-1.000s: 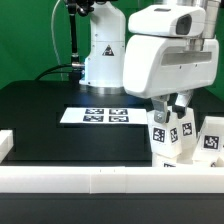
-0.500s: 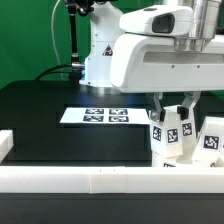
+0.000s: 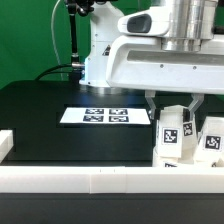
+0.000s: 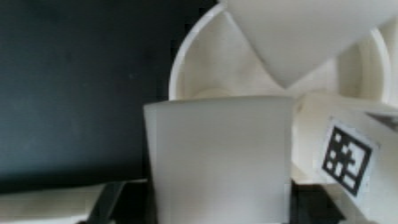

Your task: Assemble stool

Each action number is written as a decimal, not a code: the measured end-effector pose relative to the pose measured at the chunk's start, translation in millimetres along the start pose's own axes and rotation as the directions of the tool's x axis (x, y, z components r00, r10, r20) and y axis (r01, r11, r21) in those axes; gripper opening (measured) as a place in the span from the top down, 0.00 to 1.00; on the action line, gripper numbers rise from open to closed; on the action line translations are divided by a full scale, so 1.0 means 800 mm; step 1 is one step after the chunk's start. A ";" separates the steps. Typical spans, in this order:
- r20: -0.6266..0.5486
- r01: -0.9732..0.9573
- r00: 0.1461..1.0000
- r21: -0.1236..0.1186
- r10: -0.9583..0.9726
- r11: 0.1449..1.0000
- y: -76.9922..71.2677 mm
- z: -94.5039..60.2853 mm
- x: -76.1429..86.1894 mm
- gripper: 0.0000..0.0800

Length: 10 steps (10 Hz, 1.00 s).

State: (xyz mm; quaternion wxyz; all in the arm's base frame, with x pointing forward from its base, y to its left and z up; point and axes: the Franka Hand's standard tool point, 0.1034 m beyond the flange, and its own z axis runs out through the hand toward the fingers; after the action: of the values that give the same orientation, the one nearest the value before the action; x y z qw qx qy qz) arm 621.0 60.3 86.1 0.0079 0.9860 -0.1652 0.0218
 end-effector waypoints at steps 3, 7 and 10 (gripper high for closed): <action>-0.002 -0.182 0.983 0.011 0.182 0.983 -0.002 0.000 0.001 0.58; 0.031 -0.517 0.856 0.056 0.516 0.854 0.001 0.001 0.003 0.58; 0.048 -0.789 0.613 0.100 0.789 0.607 -0.006 0.003 0.004 0.58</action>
Offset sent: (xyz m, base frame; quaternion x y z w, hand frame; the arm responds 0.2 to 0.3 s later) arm 0.0000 0.0000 0.0000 0.0000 0.0000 0.1296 0.9916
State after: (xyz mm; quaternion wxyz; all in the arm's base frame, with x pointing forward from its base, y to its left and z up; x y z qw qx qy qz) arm 625.6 63.6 84.2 -0.0570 0.8115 -0.5807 0.0327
